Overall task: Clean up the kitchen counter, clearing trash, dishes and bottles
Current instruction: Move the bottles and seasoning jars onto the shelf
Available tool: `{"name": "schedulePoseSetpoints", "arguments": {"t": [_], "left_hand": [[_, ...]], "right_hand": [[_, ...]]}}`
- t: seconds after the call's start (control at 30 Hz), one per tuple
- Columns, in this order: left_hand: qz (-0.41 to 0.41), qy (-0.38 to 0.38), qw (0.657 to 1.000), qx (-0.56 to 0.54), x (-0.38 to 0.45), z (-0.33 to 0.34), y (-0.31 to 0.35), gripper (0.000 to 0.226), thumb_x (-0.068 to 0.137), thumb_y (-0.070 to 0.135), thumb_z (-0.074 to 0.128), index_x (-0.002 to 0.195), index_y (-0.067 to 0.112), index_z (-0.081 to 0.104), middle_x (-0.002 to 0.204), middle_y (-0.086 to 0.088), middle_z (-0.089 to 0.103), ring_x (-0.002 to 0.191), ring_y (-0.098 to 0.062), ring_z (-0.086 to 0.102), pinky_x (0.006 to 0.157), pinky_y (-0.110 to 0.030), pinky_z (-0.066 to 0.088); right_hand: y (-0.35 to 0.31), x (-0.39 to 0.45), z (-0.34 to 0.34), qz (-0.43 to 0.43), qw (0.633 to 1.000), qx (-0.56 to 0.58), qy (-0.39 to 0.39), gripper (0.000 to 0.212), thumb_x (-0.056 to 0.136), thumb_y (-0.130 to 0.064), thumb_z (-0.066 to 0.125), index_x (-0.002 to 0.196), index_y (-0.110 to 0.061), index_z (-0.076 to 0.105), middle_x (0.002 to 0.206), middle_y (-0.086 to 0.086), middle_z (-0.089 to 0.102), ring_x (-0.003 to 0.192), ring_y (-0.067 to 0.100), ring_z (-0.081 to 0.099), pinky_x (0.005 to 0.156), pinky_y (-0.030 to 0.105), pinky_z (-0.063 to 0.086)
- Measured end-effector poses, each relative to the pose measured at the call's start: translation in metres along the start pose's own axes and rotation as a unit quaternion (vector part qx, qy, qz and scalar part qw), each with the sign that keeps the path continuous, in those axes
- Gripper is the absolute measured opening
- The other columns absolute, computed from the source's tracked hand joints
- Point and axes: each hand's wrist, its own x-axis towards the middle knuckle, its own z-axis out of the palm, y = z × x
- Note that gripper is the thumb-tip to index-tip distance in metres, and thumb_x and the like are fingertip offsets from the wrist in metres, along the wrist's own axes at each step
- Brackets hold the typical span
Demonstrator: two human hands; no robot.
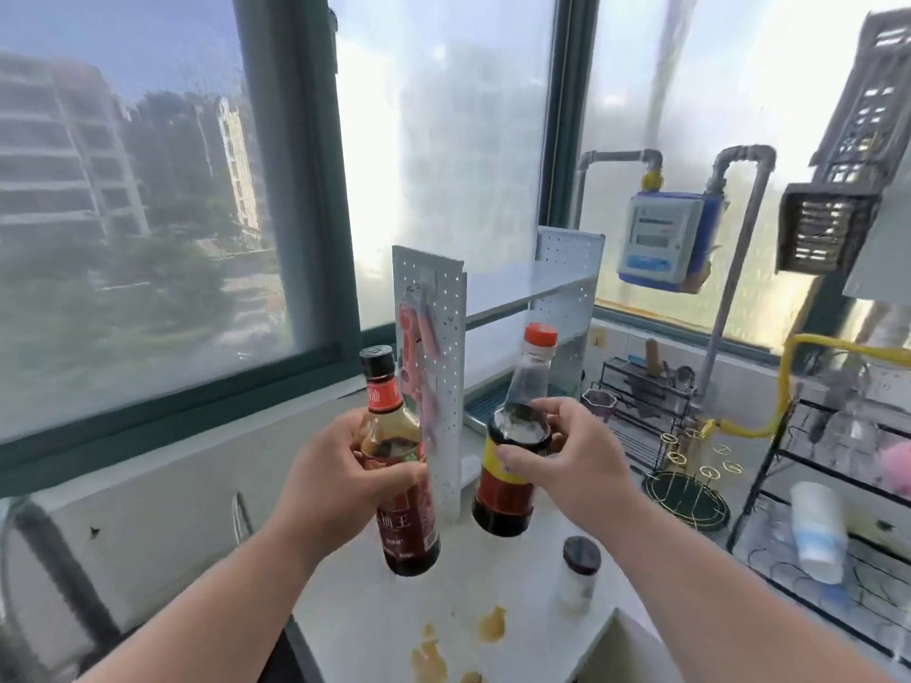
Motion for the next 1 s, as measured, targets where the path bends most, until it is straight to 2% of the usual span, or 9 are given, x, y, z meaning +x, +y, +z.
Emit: {"name": "schedulePoseSetpoints", "arguments": {"t": [0.1, 0.23, 0.33, 0.47, 0.53, 0.67, 0.8, 0.9, 1.0], "left_hand": [[0.028, 0.0, 1.0, 0.0, 0.048, -0.005, 0.02, 0.036, 0.075, 0.029, 0.095, 0.102, 0.039, 0.073, 0.093, 0.014, 0.081, 0.085, -0.005, 0.077, 0.081, -0.037, 0.06], [0.055, 0.009, 0.998, -0.024, 0.103, -0.015, 0.049, 0.04, 0.073, 0.032, 0.096, 0.105, 0.033, 0.073, 0.093, 0.01, 0.081, 0.084, -0.01, 0.078, 0.082, -0.041, 0.064], [0.059, 0.02, 0.996, -0.061, 0.139, -0.022, 0.07, 0.059, 0.061, 0.043, 0.097, 0.112, 0.034, 0.069, 0.099, 0.002, 0.081, 0.092, -0.021, 0.08, 0.086, -0.052, 0.065], [0.068, 0.06, 0.992, -0.09, 0.175, -0.027, 0.105, 0.058, 0.068, 0.038, 0.098, 0.114, 0.026, 0.064, 0.101, 0.001, 0.079, 0.092, -0.02, 0.079, 0.084, -0.047, 0.066], [0.074, 0.065, 0.989, -0.111, 0.194, -0.03, 0.123, 0.062, 0.07, 0.04, 0.097, 0.118, 0.021, 0.064, 0.104, -0.002, 0.079, 0.094, -0.022, 0.079, 0.085, -0.049, 0.066], [0.093, 0.088, 0.983, -0.134, 0.23, -0.032, 0.153, 0.066, 0.074, 0.04, 0.095, 0.124, 0.017, 0.06, 0.11, -0.006, 0.078, 0.096, -0.023, 0.079, 0.082, -0.047, 0.068], [0.107, 0.122, 0.976, -0.143, 0.272, -0.022, 0.175, 0.067, 0.076, 0.037, 0.095, 0.128, 0.018, 0.057, 0.111, -0.006, 0.076, 0.095, -0.023, 0.079, 0.08, -0.046, 0.068], [0.088, 0.15, 0.974, -0.145, 0.312, -0.006, 0.179, 0.067, 0.076, 0.034, 0.094, 0.129, 0.016, 0.057, 0.113, -0.008, 0.075, 0.095, -0.024, 0.078, 0.078, -0.046, 0.068], [0.065, 0.182, 0.973, -0.123, 0.352, 0.009, 0.173, 0.061, 0.076, 0.032, 0.093, 0.124, 0.015, 0.058, 0.11, -0.007, 0.074, 0.095, -0.024, 0.077, 0.079, -0.047, 0.068]], "right_hand": [[-0.017, 0.049, -0.007, -0.012, 1.0, 0.01, 0.014, 0.058, 0.062, -0.044, 0.094, 0.113, -0.037, 0.066, 0.094, -0.013, 0.079, 0.088, 0.005, 0.074, 0.084, 0.032, 0.063], [-0.039, 0.1, -0.022, -0.021, 1.0, -0.002, 0.016, 0.062, 0.066, -0.046, 0.094, 0.12, -0.033, 0.066, 0.101, -0.012, 0.077, 0.091, 0.003, 0.073, 0.078, 0.023, 0.058], [-0.055, 0.132, -0.035, -0.026, 0.999, -0.001, 0.024, 0.05, 0.074, -0.037, 0.094, 0.116, -0.03, 0.068, 0.103, -0.006, 0.076, 0.094, 0.011, 0.072, 0.072, 0.018, 0.057], [-0.073, 0.174, -0.052, -0.043, 0.998, -0.005, 0.048, 0.053, 0.076, -0.033, 0.093, 0.12, -0.022, 0.065, 0.103, -0.006, 0.073, 0.092, 0.007, 0.068, 0.067, 0.016, 0.051], [-0.08, 0.194, -0.061, -0.051, 0.997, -0.01, 0.057, 0.047, 0.078, -0.032, 0.092, 0.116, -0.023, 0.066, 0.1, -0.007, 0.072, 0.088, 0.005, 0.067, 0.064, 0.016, 0.049], [-0.081, 0.236, -0.075, -0.06, 0.996, 0.005, 0.064, 0.033, 0.078, -0.032, 0.091, 0.103, -0.022, 0.072, 0.095, 0.005, 0.076, 0.084, 0.019, 0.069, 0.07, 0.03, 0.053], [-0.072, 0.29, -0.081, -0.058, 0.996, 0.02, 0.064, 0.049, 0.071, -0.041, 0.091, 0.11, -0.021, 0.069, 0.102, 0.007, 0.073, 0.092, 0.024, 0.068, 0.072, 0.033, 0.054], [-0.062, 0.337, -0.079, -0.063, 0.996, 0.032, 0.058, 0.042, 0.078, -0.036, 0.09, 0.111, -0.019, 0.07, 0.099, 0.005, 0.073, 0.092, 0.023, 0.068, 0.067, 0.027, 0.05], [-0.05, 0.388, -0.069, -0.065, 0.996, 0.037, 0.05, 0.052, 0.077, -0.038, 0.09, 0.12, -0.018, 0.069, 0.106, 0.002, 0.072, 0.097, 0.022, 0.068, 0.071, 0.029, 0.054]]}}
